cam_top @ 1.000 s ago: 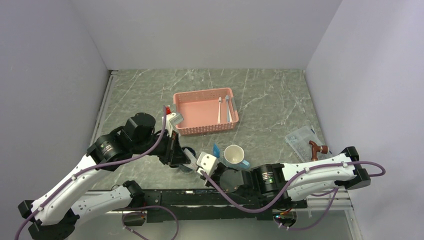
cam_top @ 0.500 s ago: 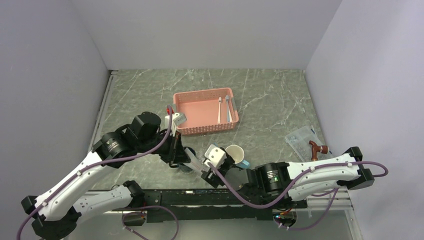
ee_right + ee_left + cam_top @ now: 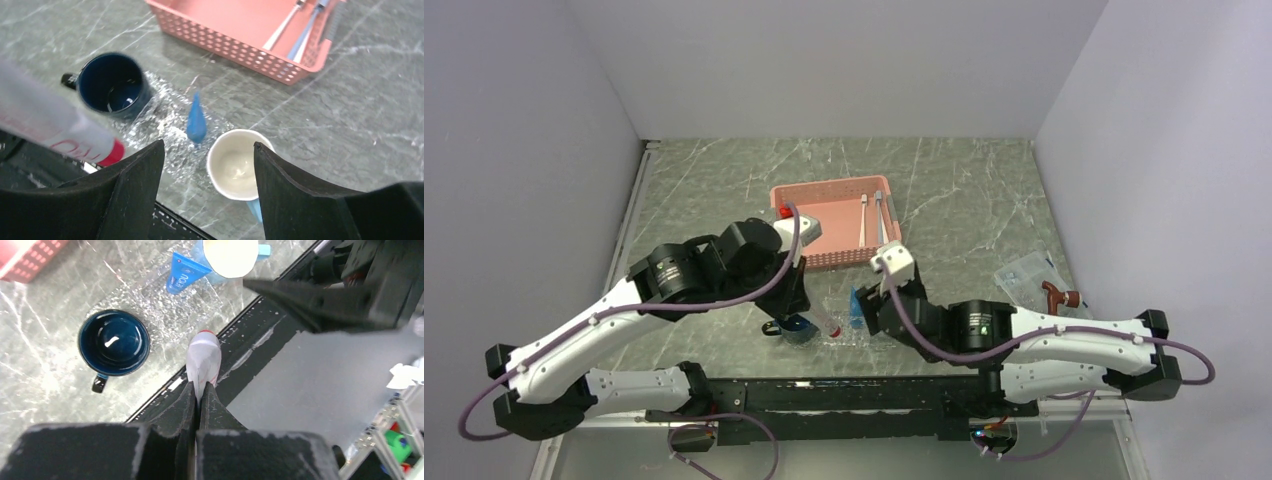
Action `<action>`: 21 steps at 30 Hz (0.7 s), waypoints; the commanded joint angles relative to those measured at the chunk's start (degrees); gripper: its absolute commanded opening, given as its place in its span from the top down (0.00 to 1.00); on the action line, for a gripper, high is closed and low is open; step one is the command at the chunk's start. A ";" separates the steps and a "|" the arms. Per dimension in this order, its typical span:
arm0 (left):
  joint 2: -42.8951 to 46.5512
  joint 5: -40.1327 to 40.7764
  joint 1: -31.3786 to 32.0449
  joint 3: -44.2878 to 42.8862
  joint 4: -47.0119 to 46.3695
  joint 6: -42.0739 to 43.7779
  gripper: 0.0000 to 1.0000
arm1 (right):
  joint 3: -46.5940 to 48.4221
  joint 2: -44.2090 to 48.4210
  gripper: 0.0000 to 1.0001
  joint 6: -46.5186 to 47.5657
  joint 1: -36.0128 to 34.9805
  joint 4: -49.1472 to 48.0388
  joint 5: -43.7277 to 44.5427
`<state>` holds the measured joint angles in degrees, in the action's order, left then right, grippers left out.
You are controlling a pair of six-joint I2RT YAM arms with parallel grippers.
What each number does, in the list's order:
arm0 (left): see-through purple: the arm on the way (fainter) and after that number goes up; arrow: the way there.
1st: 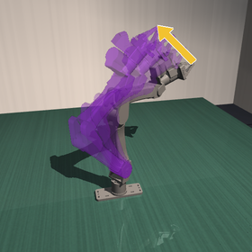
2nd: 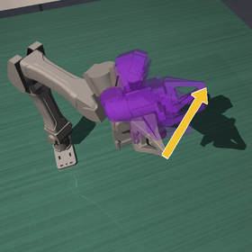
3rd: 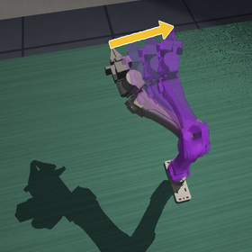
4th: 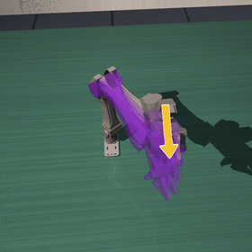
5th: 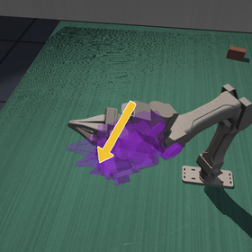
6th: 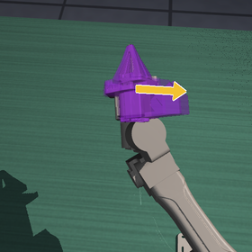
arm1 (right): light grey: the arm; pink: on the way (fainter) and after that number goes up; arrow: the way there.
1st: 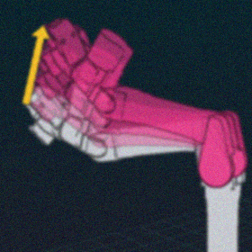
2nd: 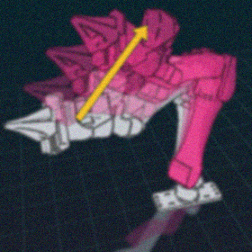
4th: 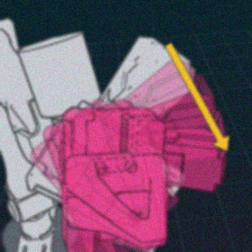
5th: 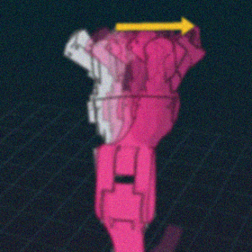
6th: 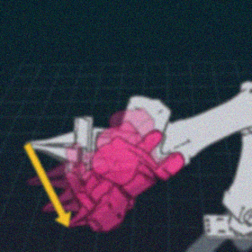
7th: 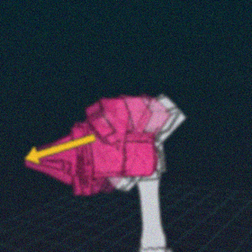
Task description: Prepare toiletry sets of a toothbrush and toothpaste on the tray
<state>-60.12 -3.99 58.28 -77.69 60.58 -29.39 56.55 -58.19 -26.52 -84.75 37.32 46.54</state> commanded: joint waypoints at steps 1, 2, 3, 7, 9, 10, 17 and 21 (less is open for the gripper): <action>-3.32 10.83 4.30 -4.94 1.87 -0.36 1.00 | -0.46 3.05 0.32 -6.39 5.22 2.81 -3.10; -4.02 11.84 4.87 -5.21 1.83 -0.36 1.00 | -0.74 3.10 0.32 -7.08 5.97 3.17 -3.39; -4.74 12.87 5.25 -5.46 1.87 -0.26 1.00 | -1.01 3.17 0.32 -7.98 6.82 3.67 -3.47; -7.59 17.99 6.20 -7.01 3.28 0.12 1.00 | -2.43 3.37 0.32 -12.11 10.90 5.50 -4.66; -8.55 19.62 6.23 -6.95 2.78 0.48 1.00 | -3.69 3.74 0.31 -13.17 12.75 5.13 -6.10; -8.99 20.05 6.23 -7.03 2.47 0.74 1.00 | -4.25 3.85 0.31 -13.61 13.56 4.78 -6.72; -11.38 21.80 6.23 -7.40 0.45 2.02 1.00 | -7.45 3.83 0.30 -15.33 17.51 3.59 -9.86; -13.09 21.38 6.23 -8.44 0.17 2.49 1.00 | -9.08 4.27 0.30 -16.62 18.38 3.74 -10.02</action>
<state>-72.27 15.81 64.16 -82.56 63.37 -28.08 48.64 -55.35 -40.69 -67.13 42.00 37.30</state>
